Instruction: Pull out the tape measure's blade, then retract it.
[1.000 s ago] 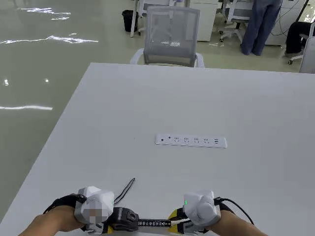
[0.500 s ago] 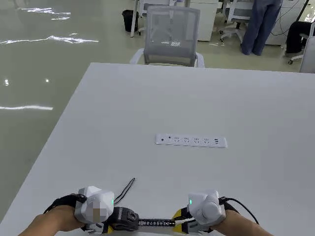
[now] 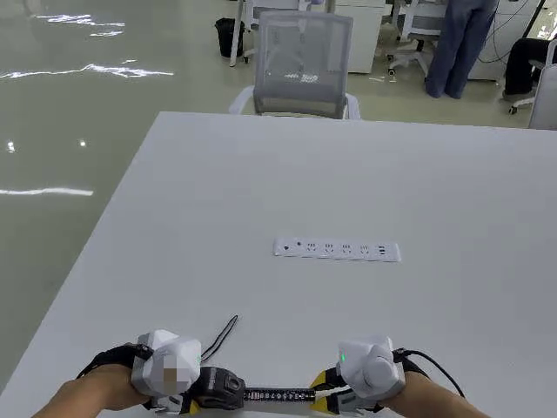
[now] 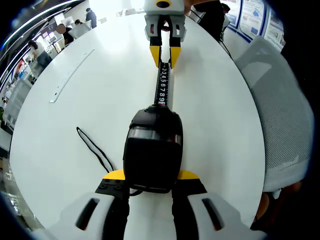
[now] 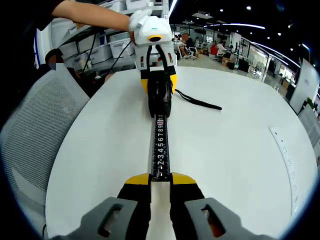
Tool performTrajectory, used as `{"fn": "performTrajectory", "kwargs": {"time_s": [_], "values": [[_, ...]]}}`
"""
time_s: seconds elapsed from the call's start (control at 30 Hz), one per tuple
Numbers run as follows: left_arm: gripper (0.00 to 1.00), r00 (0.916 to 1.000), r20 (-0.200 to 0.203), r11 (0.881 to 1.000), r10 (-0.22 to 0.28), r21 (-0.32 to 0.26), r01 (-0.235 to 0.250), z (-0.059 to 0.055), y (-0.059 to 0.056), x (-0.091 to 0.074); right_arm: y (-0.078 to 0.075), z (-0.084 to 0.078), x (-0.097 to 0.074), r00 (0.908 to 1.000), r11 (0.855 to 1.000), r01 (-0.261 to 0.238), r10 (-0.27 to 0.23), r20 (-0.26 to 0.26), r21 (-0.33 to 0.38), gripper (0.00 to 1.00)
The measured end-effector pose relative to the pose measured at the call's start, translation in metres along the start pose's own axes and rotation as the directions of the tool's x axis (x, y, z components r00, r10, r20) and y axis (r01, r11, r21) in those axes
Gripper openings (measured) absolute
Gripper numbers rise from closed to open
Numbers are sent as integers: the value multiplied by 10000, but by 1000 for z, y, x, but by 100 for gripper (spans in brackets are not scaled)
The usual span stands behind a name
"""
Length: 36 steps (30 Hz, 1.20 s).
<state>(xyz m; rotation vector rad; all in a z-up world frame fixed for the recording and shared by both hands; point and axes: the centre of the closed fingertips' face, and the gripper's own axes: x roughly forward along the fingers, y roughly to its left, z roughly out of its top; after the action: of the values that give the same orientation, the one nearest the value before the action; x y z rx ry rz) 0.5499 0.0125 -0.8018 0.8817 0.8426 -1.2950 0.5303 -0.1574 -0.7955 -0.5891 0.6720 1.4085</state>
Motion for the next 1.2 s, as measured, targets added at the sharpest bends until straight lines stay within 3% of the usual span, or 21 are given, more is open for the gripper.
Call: {"fn": "performTrajectory", "kwargs": {"time_s": [1.2], "values": [[28, 10000, 19, 10000, 14, -39, -14, 0, 0, 0, -3, -17, -13, 9999, 9999, 94, -92, -126, 139, 12]]}}
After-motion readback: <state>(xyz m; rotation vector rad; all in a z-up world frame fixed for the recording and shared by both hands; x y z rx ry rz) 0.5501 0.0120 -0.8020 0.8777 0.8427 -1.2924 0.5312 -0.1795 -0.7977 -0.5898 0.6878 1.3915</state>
